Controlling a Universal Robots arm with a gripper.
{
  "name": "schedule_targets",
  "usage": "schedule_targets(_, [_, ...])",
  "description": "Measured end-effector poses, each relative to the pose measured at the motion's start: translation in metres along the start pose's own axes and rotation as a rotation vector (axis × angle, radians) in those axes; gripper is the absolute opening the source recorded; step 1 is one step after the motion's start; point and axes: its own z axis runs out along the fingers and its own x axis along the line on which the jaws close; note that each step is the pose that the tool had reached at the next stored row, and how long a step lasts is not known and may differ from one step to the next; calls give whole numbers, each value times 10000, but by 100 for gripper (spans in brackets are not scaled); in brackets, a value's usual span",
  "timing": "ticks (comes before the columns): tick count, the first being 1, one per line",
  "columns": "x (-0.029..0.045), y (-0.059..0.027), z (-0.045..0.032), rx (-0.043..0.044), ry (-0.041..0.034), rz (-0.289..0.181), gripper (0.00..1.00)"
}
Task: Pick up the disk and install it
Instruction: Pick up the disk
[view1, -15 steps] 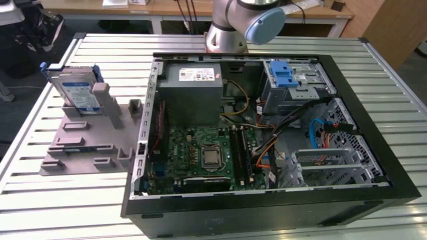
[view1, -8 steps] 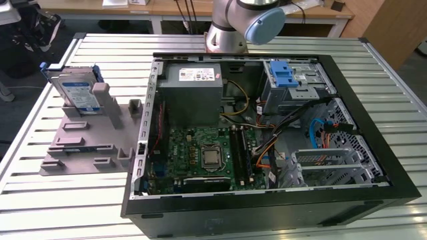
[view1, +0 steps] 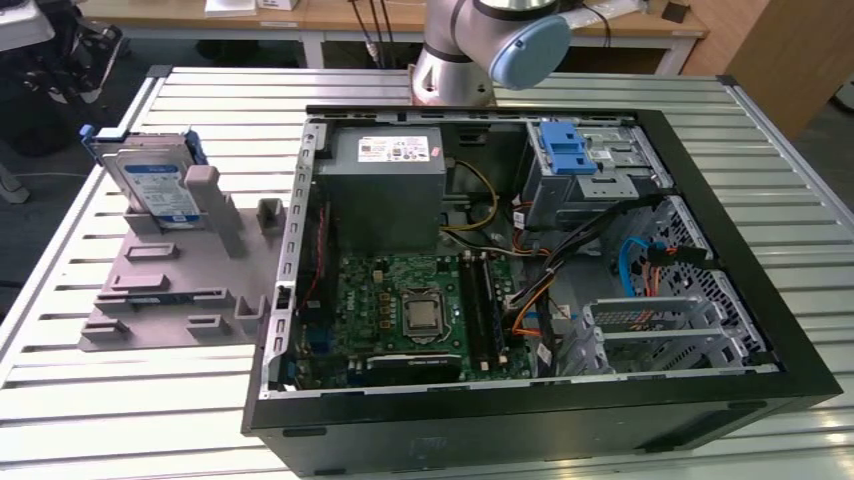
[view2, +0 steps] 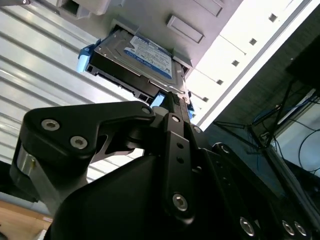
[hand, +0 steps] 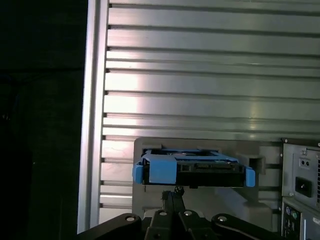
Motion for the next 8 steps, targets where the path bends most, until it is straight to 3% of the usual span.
schedule_targets(8, [1, 0, 5, -4, 41, -1030, 11])
